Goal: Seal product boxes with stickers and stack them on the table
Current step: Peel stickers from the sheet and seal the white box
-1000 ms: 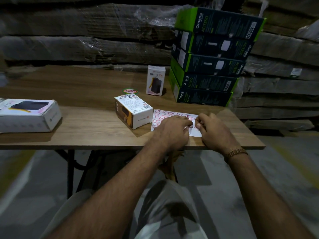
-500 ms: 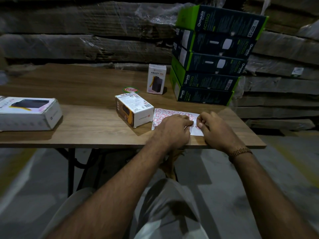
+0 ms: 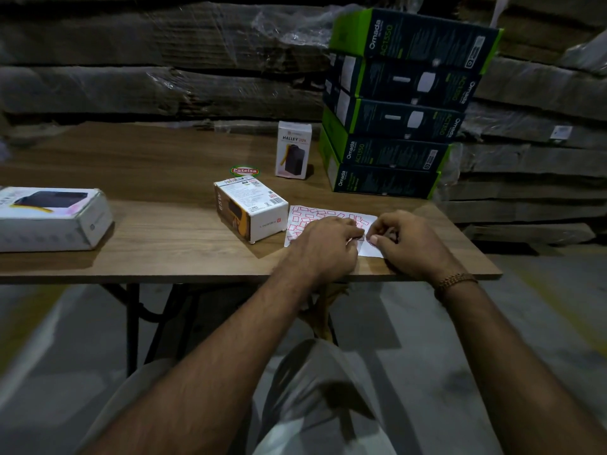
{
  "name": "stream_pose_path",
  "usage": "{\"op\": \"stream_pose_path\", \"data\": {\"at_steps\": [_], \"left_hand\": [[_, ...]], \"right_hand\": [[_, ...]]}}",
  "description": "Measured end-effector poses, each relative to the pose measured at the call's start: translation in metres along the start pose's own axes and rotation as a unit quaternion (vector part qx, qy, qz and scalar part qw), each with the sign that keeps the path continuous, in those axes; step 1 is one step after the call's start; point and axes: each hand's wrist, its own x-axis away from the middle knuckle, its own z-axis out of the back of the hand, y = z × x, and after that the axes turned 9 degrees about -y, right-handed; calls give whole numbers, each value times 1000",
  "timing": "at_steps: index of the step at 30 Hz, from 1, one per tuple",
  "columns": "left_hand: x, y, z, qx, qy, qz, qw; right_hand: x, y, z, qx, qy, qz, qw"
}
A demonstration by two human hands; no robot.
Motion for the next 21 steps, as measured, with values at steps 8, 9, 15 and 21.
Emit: {"op": "stream_pose_path", "data": {"at_steps": [8, 9, 15, 21], "left_hand": [[0, 0, 1, -11, -5, 4, 1000], [1, 1, 1, -13, -11, 6, 1000], [0, 1, 2, -9, -20, 12, 1000], [-4, -4, -4, -4, -3, 4, 1000]], "right_hand": [[2, 6, -5, -11, -3, 28, 1000], [3, 7, -5, -13, -1, 31, 999], [7, 9, -4, -35, 0, 36, 999], [13, 8, 0, -62, -14, 28, 998]]}}
